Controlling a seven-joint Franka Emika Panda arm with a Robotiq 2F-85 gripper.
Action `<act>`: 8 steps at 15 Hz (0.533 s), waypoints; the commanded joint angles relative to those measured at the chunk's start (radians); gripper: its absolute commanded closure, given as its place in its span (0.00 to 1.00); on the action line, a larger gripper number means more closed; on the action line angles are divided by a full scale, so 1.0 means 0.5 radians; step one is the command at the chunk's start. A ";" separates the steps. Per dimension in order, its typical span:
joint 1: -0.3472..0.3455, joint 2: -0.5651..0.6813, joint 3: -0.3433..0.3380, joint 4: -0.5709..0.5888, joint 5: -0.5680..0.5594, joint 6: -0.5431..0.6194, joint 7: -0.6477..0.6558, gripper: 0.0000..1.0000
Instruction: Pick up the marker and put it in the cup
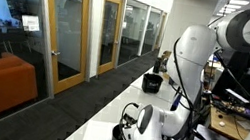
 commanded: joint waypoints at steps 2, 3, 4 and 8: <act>-0.100 -0.054 0.102 0.081 0.353 0.128 -0.073 0.00; -0.114 -0.056 0.110 0.110 0.468 0.161 -0.124 0.00; -0.125 -0.063 0.110 0.137 0.571 0.201 -0.162 0.00; -0.160 -0.107 0.082 0.227 0.973 0.331 -0.325 0.00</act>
